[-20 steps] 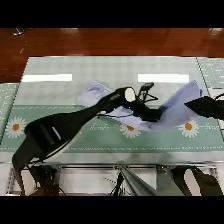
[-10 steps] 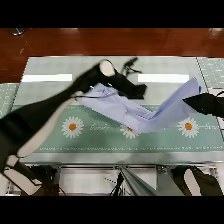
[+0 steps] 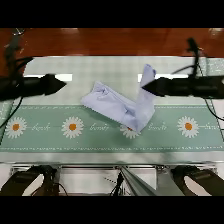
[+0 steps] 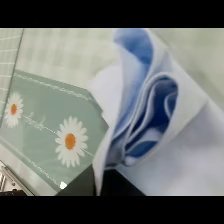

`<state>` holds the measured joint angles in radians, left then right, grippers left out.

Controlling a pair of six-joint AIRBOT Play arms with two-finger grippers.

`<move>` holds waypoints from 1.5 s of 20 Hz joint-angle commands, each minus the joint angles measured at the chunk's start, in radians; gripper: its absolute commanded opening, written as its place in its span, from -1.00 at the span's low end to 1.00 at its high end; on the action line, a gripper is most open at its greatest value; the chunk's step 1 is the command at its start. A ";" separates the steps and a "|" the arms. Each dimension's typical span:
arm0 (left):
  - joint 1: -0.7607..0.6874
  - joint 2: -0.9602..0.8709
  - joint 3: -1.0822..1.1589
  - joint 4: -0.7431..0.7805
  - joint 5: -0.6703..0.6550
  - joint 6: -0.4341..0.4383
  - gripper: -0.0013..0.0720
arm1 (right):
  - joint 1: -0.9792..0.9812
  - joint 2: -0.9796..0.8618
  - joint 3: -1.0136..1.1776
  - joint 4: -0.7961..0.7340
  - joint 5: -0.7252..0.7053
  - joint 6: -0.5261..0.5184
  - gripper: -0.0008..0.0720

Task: Fold the shirts.

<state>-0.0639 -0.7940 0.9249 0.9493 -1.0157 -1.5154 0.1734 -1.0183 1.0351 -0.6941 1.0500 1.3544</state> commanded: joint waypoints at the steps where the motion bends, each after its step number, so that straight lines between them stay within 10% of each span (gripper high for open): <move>1: 0.074 0.355 -0.252 0.001 0.014 -0.031 -0.92 | 0.210 -0.311 0.206 0.006 -0.127 0.020 -0.89; 11: 0.074 0.502 -0.388 -0.002 0.011 -0.080 -0.92 | 0.385 -0.846 0.667 0.018 -0.095 0.122 -0.89; 12: 0.074 0.499 -0.388 -0.006 0.013 -0.080 -0.92 | 0.385 -0.857 0.671 0.026 -0.086 0.131 -0.51; 13: 0.074 0.494 -0.388 -0.006 0.014 -0.080 -0.92 | 0.382 -0.864 0.671 0.037 -0.062 0.134 0.59; 14: 0.074 0.490 -0.388 -0.006 0.015 -0.080 -0.92 | 0.372 -0.862 0.671 0.021 -0.031 0.124 0.74; 22: 0.074 0.481 -0.388 -0.006 0.003 -0.079 -0.92 | -0.071 -0.487 0.641 -0.296 0.362 0.157 0.74; 30: 0.074 0.480 -0.390 -0.006 0.011 -0.076 -0.92 | -0.212 0.192 -0.446 -0.349 -0.166 0.380 0.71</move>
<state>0.0093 -0.3126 0.5358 0.9424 -1.0115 -1.5932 -0.0254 -1.0168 0.9607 -1.0767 1.1114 1.6180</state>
